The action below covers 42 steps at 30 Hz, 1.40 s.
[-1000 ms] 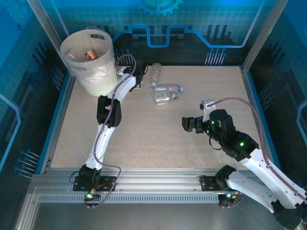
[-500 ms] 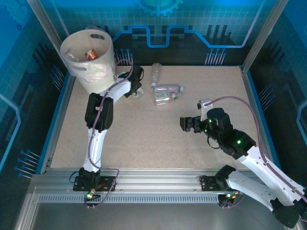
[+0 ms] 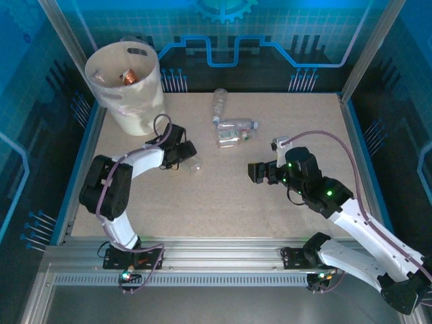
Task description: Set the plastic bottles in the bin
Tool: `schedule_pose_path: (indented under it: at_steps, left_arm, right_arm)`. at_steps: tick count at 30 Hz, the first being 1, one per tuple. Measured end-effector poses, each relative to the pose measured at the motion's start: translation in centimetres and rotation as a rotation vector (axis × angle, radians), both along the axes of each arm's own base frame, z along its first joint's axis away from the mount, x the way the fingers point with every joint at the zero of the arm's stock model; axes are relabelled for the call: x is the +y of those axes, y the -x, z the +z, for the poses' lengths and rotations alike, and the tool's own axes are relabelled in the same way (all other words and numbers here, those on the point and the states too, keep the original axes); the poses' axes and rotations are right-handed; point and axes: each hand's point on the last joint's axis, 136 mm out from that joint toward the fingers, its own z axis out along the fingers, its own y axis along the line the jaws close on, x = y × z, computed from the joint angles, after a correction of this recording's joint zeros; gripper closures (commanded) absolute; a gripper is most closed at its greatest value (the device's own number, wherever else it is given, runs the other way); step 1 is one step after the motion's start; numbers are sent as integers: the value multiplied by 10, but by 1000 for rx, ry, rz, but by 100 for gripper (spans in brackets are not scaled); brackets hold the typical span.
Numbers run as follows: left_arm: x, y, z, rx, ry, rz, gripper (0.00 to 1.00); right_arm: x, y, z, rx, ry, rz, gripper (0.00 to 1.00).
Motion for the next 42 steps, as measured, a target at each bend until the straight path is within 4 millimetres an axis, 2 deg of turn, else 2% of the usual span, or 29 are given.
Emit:
schedule_pose_path:
  at_steps: [4, 9, 16, 19, 25, 30, 35, 42]
  left_arm:
    - [4, 24, 6, 14, -22, -39, 1]
    - [-2, 30, 28, -29, -47, 0, 1]
    - [-11, 29, 4, 77, -142, 16, 1]
    - [-9, 29, -4, 102, -184, 20, 7]
    - [2, 30, -3, 101, -247, 42, 23]
    - [3, 31, -5, 97, -253, 40, 26]
    - [7, 40, -15, 112, -262, 26, 27]
    - [2, 40, -16, 99, -238, -5, 42]
  right_arm:
    - [6, -2, 9, -8, -19, 19, 0]
    - [12, -5, 9, 0, -26, 36, 0]
    - [17, -6, 10, 9, -35, 49, 0]
    - [17, -6, 13, 7, -45, 49, 0]
    - [18, -5, 15, 8, -59, 46, 0]
    - [17, -5, 16, 8, -59, 46, 0]
    - [18, -5, 16, 8, -60, 46, 0]
    - [18, -5, 14, 16, -61, 43, 0]
